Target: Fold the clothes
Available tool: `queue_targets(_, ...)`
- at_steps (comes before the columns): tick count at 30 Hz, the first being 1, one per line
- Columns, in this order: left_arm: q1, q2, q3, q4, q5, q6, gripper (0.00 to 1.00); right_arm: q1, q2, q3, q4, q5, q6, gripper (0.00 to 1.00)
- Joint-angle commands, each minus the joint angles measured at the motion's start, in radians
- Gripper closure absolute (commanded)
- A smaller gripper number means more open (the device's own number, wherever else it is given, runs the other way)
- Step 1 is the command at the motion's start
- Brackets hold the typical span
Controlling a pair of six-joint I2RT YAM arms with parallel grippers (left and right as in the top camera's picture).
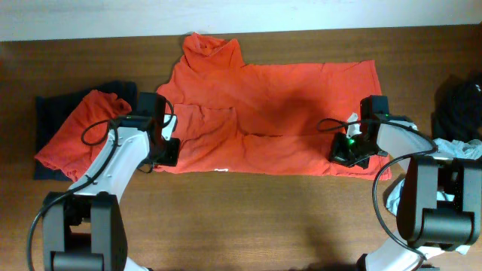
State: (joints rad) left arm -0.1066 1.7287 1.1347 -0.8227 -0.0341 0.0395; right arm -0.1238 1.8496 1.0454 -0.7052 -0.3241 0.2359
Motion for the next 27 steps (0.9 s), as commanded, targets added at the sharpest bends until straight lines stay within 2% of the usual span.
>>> queue_targets(1,0.006,-0.026,-0.006,0.009,-0.016,-0.002,0.78,0.006,0.096,-0.039,0.031,0.077,0.005,0.96)
queue_targets(3,0.01,-0.026,-0.006,0.036,-0.026,-0.002,0.96,0.006,0.096,-0.039,0.031,0.077,0.005,0.96)
queue_targets(4,0.013,-0.026,-0.006,0.05,-0.031,-0.002,1.0,0.006,0.096,-0.039,0.031,0.077,0.005,0.96)
queue_targets(14,0.095,-0.025,-0.007,0.092,-0.084,-0.002,1.0,0.006,0.096,-0.039,0.03,0.077,0.005,0.96)
queue_targets(20,0.163,-0.025,-0.007,0.137,-0.014,0.026,1.0,0.006,0.096,-0.039,0.032,0.077,0.005,0.96)
queue_targets(21,0.166,-0.025,-0.007,0.149,-0.014,0.027,0.98,0.006,0.096,-0.039,0.032,0.077,0.005,0.96)
queue_targets(22,0.169,-0.025,-0.007,0.159,-0.014,0.029,0.92,0.006,0.096,-0.039,0.032,0.077,0.005,0.96)
queue_targets(25,0.168,-0.025,-0.007,0.18,-0.014,0.044,0.69,0.006,0.096,-0.039,0.032,0.077,0.005,0.96)
queue_targets(26,0.169,-0.025,-0.007,0.181,-0.014,0.044,0.58,0.006,0.096,-0.039,0.032,0.077,0.005,0.96)
queue_targets(27,0.169,-0.025,-0.007,0.18,-0.014,0.044,0.53,0.006,0.096,-0.039,0.032,0.078,0.005,0.96)
